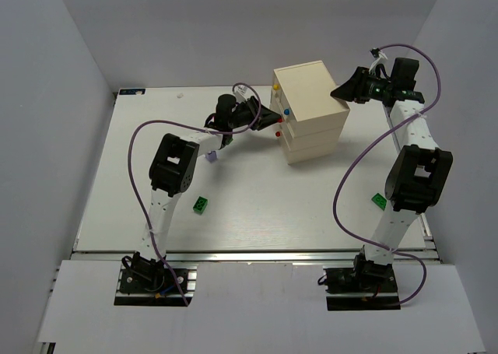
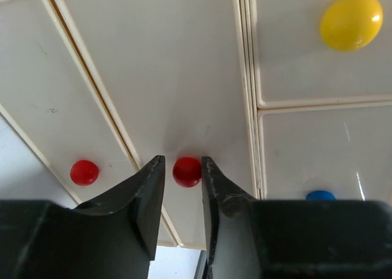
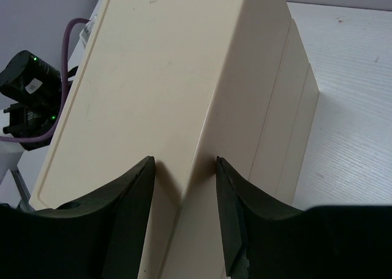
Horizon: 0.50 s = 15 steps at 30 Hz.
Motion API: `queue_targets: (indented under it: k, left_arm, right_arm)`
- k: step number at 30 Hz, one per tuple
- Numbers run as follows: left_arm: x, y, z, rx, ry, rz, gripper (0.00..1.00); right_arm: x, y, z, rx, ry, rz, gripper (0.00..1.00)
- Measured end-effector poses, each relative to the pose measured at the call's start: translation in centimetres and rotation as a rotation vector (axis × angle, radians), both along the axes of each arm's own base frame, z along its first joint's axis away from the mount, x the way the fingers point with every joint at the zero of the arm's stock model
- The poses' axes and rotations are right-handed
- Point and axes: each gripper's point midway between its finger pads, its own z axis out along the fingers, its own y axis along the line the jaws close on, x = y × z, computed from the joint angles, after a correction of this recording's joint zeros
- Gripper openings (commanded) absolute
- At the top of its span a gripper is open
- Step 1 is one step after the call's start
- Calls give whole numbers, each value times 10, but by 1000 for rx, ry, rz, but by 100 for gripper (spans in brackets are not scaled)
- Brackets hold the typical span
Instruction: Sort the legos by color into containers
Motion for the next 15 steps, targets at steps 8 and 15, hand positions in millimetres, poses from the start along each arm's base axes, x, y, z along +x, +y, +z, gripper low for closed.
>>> queue_targets:
  k: [8,15]
  left_arm:
    - [-1,0,-3,3,13,-5,47]
    - [-2,0,-3,3,15,-8,46]
  right_arm:
    - [0,0,0,1,-1,0,48]
    - [0,0,1,3,0,0,48]
